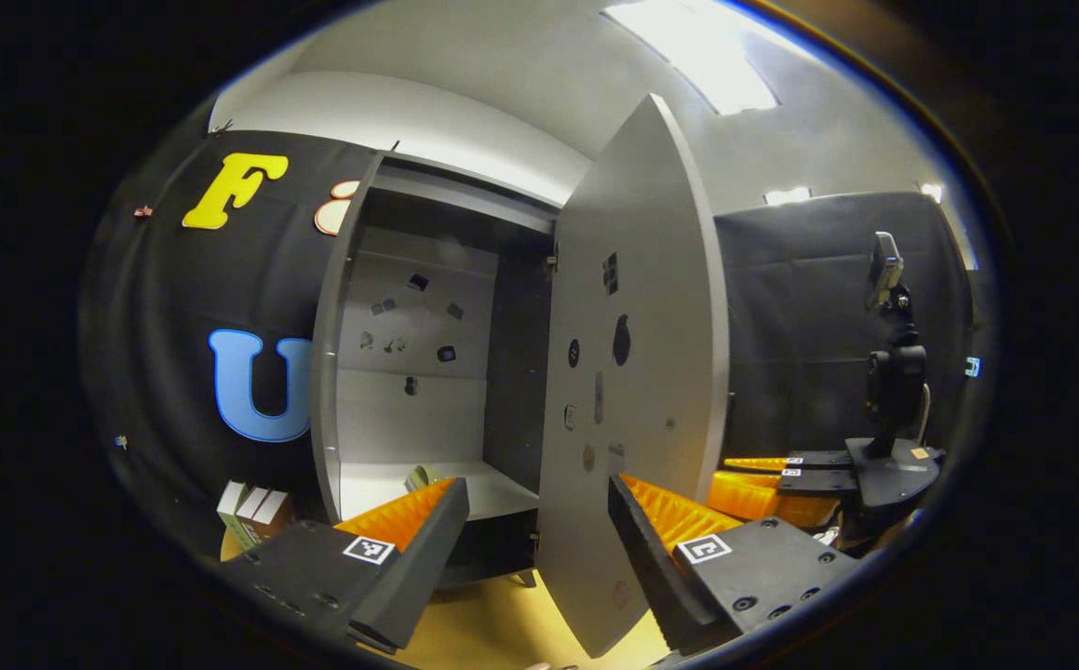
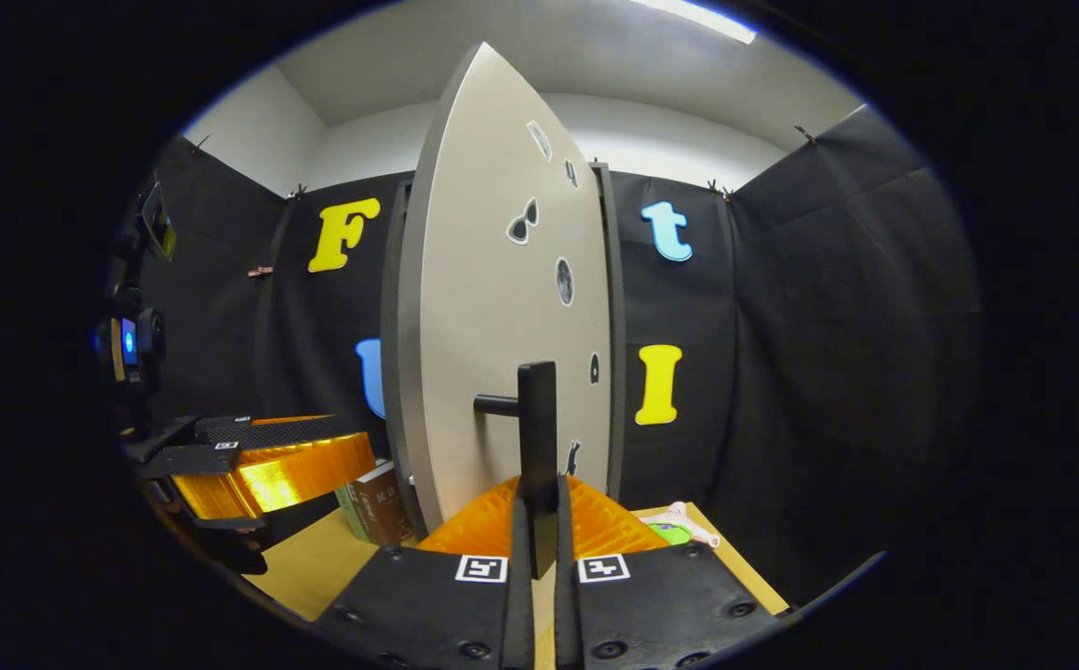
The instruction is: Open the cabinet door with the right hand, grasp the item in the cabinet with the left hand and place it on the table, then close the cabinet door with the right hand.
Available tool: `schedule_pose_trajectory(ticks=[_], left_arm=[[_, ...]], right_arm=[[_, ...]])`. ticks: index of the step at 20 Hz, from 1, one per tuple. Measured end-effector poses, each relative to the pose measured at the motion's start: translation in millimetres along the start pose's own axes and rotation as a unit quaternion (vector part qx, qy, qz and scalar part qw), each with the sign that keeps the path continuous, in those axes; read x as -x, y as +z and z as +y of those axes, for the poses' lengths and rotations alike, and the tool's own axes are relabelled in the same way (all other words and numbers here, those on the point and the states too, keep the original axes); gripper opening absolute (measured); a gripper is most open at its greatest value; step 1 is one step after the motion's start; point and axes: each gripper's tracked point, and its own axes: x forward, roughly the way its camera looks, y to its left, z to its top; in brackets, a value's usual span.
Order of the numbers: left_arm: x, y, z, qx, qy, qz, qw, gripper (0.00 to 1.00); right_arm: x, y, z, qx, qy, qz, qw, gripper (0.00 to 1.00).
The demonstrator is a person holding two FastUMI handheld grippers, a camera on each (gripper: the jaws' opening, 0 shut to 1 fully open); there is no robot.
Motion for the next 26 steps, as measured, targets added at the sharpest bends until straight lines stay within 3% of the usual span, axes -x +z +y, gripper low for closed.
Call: schedule_pose_trajectory(ticks=[11,13,14,15,19,20,23,26], left_arm=[[-59,-13,-16,0.000,0.016,0.012,1.000,0.94],[-70,-14,-17,0.001,0.020,0.011,1.000,0.94],[-76,-14,-18,0.002,0.022,0.011,1.000,0.94],[-81,-14,-20,0.001,0.024,0.011,1.000,0.95],[-104,-20,-12,-0.012,0.044,0.017,0.999,0.94],[-109,-22,-9,-0.014,0.051,0.020,0.998,0.92],[-128,-24,3,-0.017,0.060,0.021,0.998,0.95],[-151,-19,31,-0.054,0.085,0.025,0.995,0.94]], right_arm=[[1,2,-27,0.006,-0.019,-0.002,1.000,0.12],[0,3,-35,0.016,-0.021,-0.005,1.000,0.07],[-2,2,-36,0.011,-0.017,-0.004,1.000,0.00],[-3,1,-34,0.004,-0.014,-0.003,1.000,0.07],[1,2,-29,0.001,0.008,-0.003,1.000,0.07],[4,2,-26,0.004,0.020,0.000,1.000,0.11],[4,-3,-26,0.012,0.036,0.007,0.999,0.12],[8,-2,-20,0.005,0.058,0.006,0.998,0.12]])
